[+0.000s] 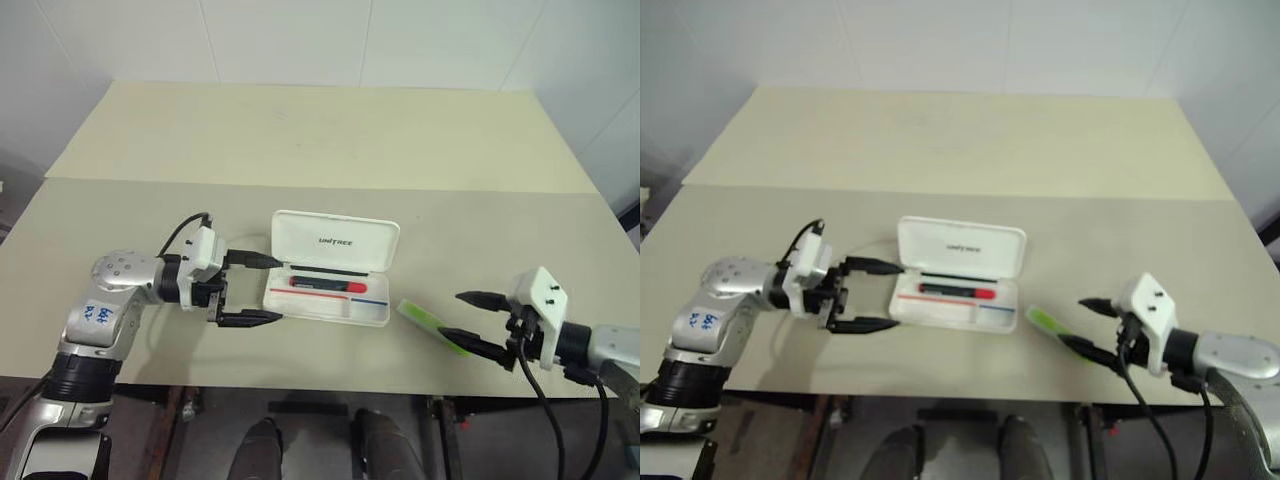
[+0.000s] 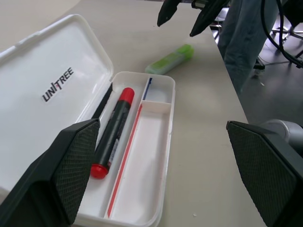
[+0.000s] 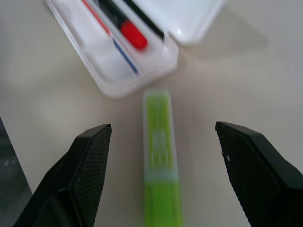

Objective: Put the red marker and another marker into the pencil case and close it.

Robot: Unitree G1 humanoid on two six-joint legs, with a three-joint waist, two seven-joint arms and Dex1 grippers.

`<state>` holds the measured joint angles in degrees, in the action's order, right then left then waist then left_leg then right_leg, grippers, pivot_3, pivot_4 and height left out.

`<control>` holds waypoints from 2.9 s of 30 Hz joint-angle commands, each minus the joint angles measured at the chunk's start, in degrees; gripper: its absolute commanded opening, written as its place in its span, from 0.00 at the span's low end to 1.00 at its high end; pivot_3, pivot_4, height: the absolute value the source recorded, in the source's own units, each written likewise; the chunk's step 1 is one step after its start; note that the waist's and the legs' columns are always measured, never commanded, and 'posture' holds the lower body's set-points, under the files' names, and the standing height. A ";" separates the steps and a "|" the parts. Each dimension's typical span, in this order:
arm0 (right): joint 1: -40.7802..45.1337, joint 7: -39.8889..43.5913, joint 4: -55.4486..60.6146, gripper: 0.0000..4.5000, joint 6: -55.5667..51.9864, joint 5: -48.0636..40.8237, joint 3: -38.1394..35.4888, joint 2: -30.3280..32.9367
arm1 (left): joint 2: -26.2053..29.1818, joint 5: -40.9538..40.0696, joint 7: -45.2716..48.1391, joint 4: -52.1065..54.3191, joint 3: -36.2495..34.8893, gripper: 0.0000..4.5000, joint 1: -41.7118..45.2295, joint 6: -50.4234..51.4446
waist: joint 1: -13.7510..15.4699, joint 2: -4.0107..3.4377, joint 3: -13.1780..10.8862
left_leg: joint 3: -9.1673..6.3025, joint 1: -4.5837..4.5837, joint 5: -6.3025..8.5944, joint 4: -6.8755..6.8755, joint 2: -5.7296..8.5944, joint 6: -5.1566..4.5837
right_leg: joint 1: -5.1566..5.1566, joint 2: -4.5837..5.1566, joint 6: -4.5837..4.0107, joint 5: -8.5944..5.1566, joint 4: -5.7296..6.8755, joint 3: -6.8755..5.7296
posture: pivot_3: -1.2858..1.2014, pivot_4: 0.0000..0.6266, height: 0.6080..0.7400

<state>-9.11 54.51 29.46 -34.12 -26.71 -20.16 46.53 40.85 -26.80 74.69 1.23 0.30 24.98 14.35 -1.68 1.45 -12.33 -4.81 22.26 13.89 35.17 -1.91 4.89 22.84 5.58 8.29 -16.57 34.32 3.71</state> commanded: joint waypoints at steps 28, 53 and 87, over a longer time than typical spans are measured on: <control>3.64 1.49 -19.19 0.24 18.82 6.55 8.51 -3.32 | 1.48 -2.93 3.04 -1.74 -3.15 1.00 3.74 2.01 | -0.34 0.27 0.15 | 0.02 -0.16 -0.19 0.05 -0.03 -0.03 | -0.28 -0.02 -0.23 0.38 -0.38 0.03 | 0.52 0.24 1.00; 25.47 3.00 -2.23 0.24 9.35 -1.85 19.92 -2.17 | 8.20 -1.80 6.82 -6.21 -7.14 1.00 1.82 -3.01 | 0.03 0.14 0.06 | 0.03 -0.04 -0.14 -0.09 -0.08 0.02 | -0.10 -0.04 -0.19 0.31 -0.36 0.01 | 0.52 0.24 1.00; 35.19 5.12 -21.89 0.24 16.61 15.92 39.01 -13.76 | 6.22 -2.35 1.79 -1.13 -7.34 1.00 -0.63 0.26 | -0.06 0.14 0.06 | 0.01 0.03 -0.03 -0.11 -0.07 0.02 | 0.07 -0.05 0.29 0.42 -0.05 -0.02 | 0.52 0.24 1.00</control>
<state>26.39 58.86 7.43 -17.70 -11.16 19.62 31.92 47.14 -27.90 76.80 -2.15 -5.88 24.42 14.59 -1.75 1.59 -12.26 -4.80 22.29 13.85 35.06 -1.98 4.91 22.91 5.54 8.58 -16.15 34.27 3.69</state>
